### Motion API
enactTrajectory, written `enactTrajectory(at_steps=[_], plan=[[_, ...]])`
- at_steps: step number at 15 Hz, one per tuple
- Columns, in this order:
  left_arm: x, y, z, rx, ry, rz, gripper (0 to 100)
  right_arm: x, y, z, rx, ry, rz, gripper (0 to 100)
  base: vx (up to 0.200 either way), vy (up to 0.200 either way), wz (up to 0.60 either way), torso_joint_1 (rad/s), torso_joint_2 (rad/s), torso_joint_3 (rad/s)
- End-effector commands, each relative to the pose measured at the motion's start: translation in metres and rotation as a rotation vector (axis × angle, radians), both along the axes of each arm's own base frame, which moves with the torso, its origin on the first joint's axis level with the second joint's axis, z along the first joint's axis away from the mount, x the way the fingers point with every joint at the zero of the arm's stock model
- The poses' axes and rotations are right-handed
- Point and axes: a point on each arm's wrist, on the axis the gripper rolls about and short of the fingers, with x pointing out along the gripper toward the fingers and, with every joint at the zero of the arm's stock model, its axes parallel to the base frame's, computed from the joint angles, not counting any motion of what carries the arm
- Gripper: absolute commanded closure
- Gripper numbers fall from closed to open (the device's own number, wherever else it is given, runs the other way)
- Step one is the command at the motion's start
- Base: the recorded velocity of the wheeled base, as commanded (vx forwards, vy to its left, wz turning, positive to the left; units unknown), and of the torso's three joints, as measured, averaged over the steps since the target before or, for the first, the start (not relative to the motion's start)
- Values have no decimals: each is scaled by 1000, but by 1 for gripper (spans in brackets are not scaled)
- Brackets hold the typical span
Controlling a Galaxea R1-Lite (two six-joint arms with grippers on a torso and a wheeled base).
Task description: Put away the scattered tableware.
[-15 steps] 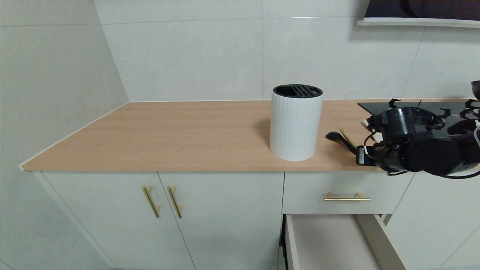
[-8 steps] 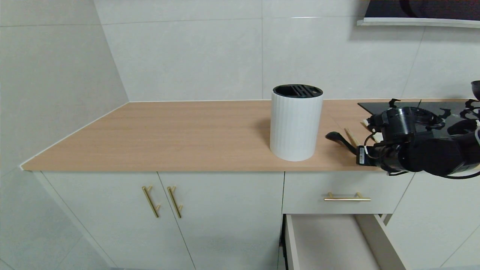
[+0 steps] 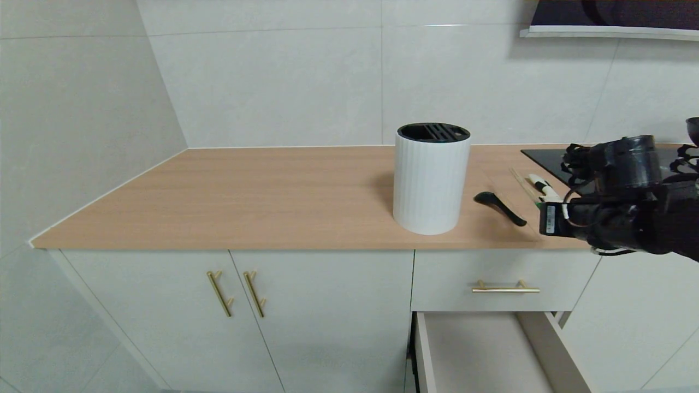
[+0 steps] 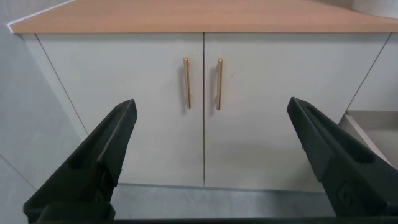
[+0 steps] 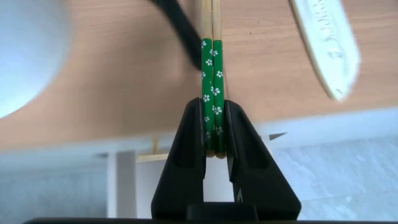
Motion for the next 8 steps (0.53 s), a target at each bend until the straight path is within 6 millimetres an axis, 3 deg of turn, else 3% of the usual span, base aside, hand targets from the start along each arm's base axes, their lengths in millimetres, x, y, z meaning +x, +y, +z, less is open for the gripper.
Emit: enactTrajectory(at_steps=[1,4,8], plan=[[0,0,0,0,1,1,0,-65,-8,33,26,-76,45,100,0,0,0,0,0,0],[0,0,0,0,1,0,0,-105,-13,41,27,-12,119,100,0,0,0,0,0,0],[0,0,0,0,1,1,0,-145,-16,50,80,90,326,100,0,0,0,0,0,0]])
